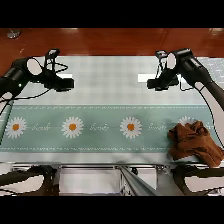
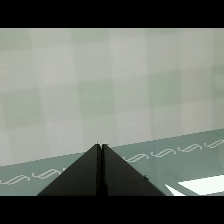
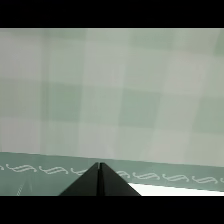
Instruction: Fold the shirts.
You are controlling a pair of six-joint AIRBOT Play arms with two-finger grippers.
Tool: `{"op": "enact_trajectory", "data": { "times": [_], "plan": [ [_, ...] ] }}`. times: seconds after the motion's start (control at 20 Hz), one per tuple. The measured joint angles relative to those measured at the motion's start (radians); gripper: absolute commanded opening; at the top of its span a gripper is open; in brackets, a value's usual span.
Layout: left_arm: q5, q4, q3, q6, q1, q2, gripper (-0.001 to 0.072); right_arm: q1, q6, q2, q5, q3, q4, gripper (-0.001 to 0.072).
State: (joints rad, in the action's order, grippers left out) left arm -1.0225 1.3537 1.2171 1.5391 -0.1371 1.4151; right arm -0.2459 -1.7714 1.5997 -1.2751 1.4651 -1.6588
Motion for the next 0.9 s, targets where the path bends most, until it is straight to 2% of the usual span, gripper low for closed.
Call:
{"op": "enact_trajectory", "data": {
  "times": [0.9],
  "plan": [
    [0.008, 0.000, 0.000, 0.000, 0.000, 0.002, 0.0025, 0.000, -0.003, 0.000, 0.010, 0.000, 0.000, 0.0034]
  ]
}}
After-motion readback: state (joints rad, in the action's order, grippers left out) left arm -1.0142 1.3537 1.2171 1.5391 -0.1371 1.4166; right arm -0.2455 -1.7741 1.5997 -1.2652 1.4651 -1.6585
